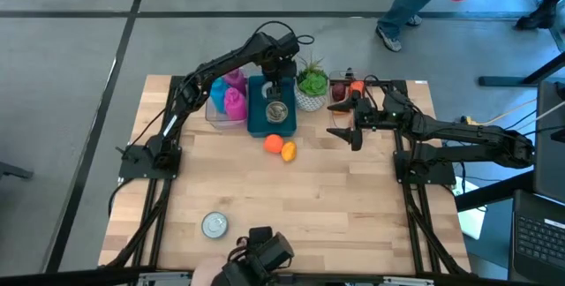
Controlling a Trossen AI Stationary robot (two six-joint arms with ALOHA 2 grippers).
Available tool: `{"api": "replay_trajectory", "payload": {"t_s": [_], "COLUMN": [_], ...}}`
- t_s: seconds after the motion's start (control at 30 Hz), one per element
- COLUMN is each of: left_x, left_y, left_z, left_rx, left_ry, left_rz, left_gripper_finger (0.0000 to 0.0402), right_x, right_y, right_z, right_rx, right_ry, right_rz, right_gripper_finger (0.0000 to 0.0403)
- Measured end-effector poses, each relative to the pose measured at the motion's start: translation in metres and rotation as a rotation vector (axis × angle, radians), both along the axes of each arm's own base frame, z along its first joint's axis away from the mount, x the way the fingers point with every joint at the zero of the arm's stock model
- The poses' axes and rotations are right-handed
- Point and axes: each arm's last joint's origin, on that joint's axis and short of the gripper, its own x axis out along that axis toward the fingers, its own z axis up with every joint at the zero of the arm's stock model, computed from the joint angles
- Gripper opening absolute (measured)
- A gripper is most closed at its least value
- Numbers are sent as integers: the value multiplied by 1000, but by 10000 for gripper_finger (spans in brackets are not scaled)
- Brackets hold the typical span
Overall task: Pick & Place Food Item
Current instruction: Put the lemon into the right transparent bin
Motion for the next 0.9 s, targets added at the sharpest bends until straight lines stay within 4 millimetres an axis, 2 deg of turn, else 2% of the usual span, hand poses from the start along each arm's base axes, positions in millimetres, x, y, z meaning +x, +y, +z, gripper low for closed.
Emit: {"api": "replay_trajectory", "payload": {"t_s": [0.2, 0.47, 0.7, 0.8, 0.9], "left_x": [-1, -27, -47, -57, -69], "left_y": [-1, -7, -42, -59, -76], "left_z": [19, 76, 126, 137, 138], "left_rx": [-46, -128, -53, -49, -61], "left_ry": [-157, -457, -554, -568, -569], "left_rz": [-60, -68, -121, -141, -145], "left_gripper_finger": [303, 284, 260, 249, 240], "right_x": [0, 0, 0, 1, 2], "right_y": [0, 0, -1, -3, -4], "right_z": [1, 1, 1, 1, -1], "right_rx": [-7, -7, -3, 35, 44], "right_ry": [-10, -9, -9, -14, -6], "right_rz": [0, -2, -46, -101, -111], "right_gripper_finger": [382, 382, 382, 382, 382]}}
